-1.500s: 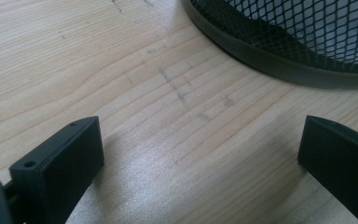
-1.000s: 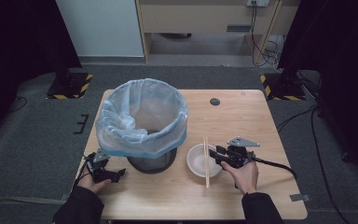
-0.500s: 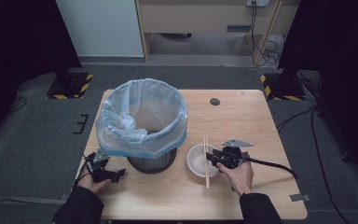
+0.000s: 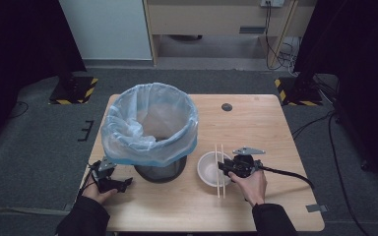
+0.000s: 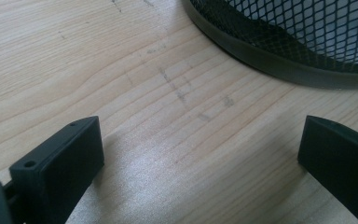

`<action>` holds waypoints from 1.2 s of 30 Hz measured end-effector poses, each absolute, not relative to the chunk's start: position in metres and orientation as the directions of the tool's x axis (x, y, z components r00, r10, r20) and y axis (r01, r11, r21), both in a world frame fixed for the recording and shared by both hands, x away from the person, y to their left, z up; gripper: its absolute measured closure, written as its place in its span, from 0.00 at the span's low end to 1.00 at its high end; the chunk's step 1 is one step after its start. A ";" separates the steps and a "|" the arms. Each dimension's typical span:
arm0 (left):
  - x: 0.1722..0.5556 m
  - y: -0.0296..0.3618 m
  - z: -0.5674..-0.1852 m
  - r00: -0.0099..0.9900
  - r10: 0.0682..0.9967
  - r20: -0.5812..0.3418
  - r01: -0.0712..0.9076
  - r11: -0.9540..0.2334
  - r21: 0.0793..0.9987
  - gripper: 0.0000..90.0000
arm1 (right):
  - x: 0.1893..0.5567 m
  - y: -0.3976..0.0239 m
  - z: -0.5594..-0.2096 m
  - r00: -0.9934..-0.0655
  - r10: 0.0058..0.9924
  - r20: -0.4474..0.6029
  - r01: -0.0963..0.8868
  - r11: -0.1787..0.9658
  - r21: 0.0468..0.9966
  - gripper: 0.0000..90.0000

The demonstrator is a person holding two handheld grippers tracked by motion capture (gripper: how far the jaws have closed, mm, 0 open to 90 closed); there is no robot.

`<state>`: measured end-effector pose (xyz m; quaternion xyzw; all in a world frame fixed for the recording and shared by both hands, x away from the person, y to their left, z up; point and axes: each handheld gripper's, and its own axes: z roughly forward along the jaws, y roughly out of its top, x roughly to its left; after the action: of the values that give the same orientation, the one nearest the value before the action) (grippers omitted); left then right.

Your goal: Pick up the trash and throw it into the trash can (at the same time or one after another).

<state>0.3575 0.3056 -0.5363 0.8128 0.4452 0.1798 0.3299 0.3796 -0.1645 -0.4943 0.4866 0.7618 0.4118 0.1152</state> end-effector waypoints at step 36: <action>0.357 0.306 -0.536 0.539 0.842 -0.001 0.605 -0.386 0.696 0.00 | 0.380 -0.166 -0.492 -0.481 0.842 0.244 0.689 0.191 0.700 0.95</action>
<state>0.3575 0.3057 -0.5362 0.8128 0.4452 0.1798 0.3299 0.3804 -0.1658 -0.4920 0.5000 0.7653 0.3933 0.0976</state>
